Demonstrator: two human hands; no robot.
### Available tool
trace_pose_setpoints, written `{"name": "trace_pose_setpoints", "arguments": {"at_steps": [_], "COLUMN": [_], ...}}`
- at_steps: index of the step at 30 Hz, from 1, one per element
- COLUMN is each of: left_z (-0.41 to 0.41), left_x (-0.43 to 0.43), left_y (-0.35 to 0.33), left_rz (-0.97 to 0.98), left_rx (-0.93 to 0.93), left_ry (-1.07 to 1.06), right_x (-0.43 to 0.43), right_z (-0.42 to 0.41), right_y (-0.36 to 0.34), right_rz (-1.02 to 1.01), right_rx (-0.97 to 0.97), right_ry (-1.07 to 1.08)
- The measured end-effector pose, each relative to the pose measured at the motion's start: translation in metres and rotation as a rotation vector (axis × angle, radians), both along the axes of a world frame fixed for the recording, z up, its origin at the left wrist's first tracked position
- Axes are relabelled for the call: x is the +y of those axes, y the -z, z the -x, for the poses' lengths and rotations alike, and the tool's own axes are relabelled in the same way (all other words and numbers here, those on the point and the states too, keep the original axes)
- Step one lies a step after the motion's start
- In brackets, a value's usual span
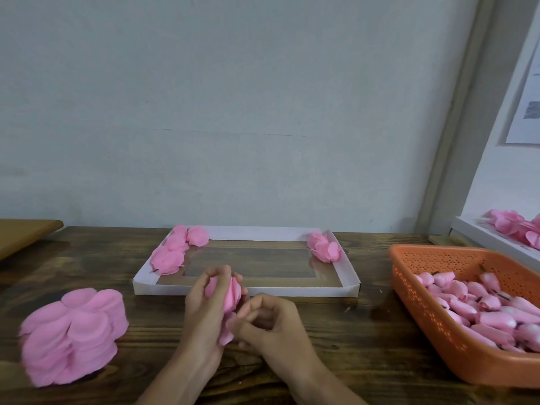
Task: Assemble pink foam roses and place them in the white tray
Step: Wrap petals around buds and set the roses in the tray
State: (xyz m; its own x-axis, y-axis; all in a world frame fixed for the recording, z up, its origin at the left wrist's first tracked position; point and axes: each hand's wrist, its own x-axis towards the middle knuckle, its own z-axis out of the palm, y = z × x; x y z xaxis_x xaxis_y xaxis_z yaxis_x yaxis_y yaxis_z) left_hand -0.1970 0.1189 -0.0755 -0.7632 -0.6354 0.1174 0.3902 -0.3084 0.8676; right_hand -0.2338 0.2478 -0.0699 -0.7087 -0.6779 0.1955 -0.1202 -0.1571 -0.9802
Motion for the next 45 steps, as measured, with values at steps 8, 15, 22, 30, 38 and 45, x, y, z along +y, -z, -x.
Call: {"name": "trace_pose_setpoints", "arguments": {"at_steps": [8, 15, 22, 30, 38, 45], "left_z": [-0.004, -0.002, -0.002, 0.000, 0.007, 0.006], "left_x": [0.008, 0.013, 0.005, 0.004, 0.001, -0.003], "left_y": [-0.003, -0.006, -0.006, -0.002, 0.003, 0.006], "left_rz": [0.104, 0.043, -0.168, -0.124, -0.001, -0.045], "left_rx": [-0.020, 0.045, 0.066, 0.117, 0.090, 0.081], "left_ry": [0.057, 0.195, 0.296, 0.386, 0.354, 0.411], "right_x": [0.000, -0.002, -0.001, 0.003, 0.004, 0.010], "right_z": [0.000, 0.001, 0.002, 0.012, 0.019, 0.032], "right_y": [0.002, 0.007, 0.009, 0.011, 0.010, 0.003], "right_rz": [0.126, 0.286, 0.173, 0.029, 0.040, -0.022], "right_rx": [-0.024, -0.170, 0.084, 0.317, 0.355, 0.452], "right_ry": [0.036, 0.124, 0.206, 0.369, 0.346, 0.220]}}
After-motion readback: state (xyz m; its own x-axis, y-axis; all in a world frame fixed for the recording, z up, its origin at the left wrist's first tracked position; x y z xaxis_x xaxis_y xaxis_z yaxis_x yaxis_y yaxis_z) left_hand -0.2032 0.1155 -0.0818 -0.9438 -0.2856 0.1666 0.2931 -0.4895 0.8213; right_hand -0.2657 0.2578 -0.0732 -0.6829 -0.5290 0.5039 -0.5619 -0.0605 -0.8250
